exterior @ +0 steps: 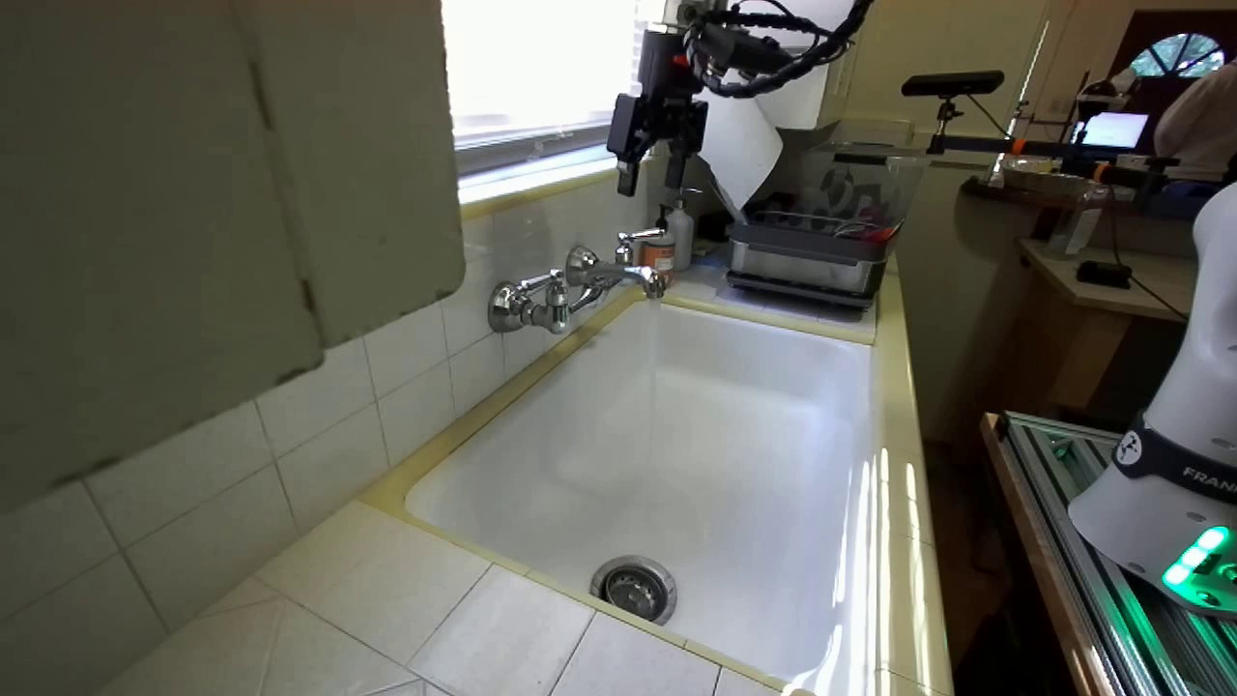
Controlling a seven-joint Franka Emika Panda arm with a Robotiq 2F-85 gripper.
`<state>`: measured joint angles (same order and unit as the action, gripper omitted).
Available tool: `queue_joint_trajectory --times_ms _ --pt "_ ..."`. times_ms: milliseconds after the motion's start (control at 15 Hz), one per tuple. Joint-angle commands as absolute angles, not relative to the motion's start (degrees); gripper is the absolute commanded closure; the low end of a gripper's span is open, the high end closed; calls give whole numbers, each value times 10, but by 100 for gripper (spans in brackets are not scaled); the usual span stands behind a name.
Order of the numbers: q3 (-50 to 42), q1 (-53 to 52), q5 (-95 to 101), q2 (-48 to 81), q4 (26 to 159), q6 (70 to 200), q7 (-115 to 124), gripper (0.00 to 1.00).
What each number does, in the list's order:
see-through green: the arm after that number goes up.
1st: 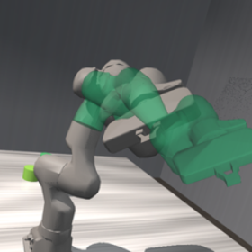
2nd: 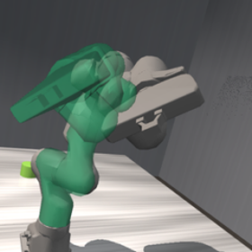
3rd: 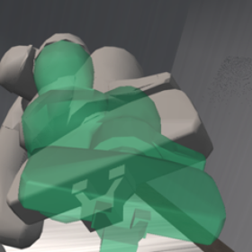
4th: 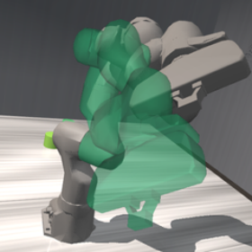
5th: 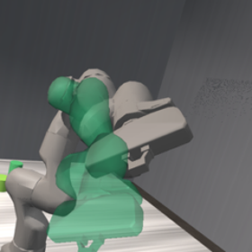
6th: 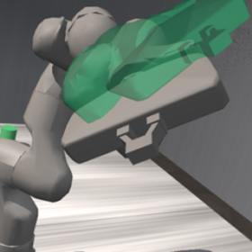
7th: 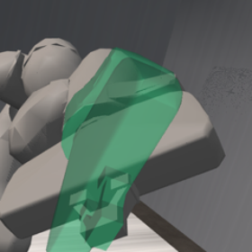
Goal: Push the faucet handle on the right forwards then push the faucet to the left.
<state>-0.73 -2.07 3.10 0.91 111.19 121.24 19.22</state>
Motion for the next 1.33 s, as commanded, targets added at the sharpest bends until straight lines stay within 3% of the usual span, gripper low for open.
queue_joint_trajectory --times_ms 0,533,1267 --pt "-10 -5 25 -46 1141 1175 154 0" --pt "-33 23 11 -107 1139 1090 59 0" --pt "-29 26 22 -95 1126 1098 67 0"
